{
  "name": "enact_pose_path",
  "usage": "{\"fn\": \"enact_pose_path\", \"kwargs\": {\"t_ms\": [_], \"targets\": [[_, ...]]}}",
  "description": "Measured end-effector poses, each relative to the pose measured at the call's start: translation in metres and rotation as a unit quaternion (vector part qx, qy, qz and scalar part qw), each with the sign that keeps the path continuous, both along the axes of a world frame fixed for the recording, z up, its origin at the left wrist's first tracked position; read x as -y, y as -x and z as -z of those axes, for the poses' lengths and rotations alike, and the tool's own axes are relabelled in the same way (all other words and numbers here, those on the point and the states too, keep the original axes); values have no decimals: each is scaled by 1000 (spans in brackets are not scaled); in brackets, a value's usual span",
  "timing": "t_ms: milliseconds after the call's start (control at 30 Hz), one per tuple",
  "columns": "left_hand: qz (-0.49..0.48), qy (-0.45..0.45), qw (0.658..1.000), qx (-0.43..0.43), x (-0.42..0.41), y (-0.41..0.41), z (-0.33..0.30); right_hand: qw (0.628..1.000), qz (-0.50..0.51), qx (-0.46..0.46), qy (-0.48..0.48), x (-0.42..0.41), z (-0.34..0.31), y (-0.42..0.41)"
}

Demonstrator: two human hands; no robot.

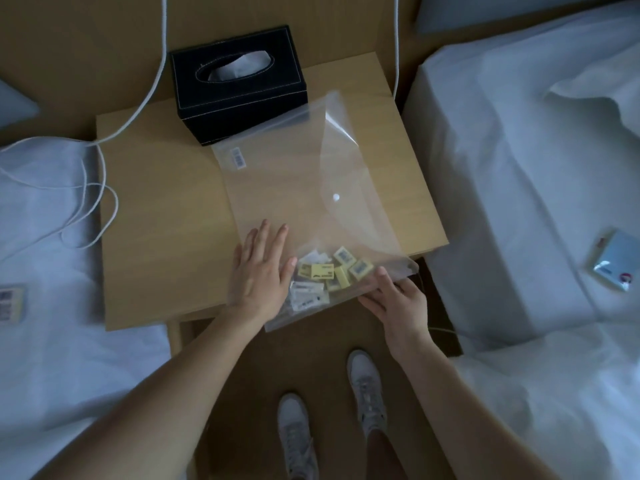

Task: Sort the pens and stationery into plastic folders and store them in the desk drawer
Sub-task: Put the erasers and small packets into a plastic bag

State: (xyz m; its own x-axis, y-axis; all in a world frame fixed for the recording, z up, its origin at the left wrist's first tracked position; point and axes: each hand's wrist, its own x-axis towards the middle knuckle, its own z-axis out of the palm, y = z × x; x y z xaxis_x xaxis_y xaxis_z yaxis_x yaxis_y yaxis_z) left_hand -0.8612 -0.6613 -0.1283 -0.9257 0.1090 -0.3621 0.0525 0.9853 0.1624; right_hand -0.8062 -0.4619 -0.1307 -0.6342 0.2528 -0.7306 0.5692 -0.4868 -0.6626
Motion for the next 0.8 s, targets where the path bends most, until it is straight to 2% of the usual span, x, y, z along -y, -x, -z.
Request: {"fn": "enact_pose_path", "kwargs": {"t_ms": [67,233,433,567,700,800], "targets": [[-6,-6,1000,-1,0,-3,1,998,0,-5,58,4,2,0],[-6,-9,1000,8,2,-12,1,990,-47,4,132,15,2,7],[20,7,1000,0,9,-16,0,997,-68,2,48,16,4,12],[25,8,1000,-11,19,-5,-4,998,-48,4,30,4,5,15],[-33,32,999,-20,34,22,-6,999,-12,12,27,-8,7,19],[-122,2,993,-5,43,47,-6,998,-22,3,56,-11,8,20]]}}
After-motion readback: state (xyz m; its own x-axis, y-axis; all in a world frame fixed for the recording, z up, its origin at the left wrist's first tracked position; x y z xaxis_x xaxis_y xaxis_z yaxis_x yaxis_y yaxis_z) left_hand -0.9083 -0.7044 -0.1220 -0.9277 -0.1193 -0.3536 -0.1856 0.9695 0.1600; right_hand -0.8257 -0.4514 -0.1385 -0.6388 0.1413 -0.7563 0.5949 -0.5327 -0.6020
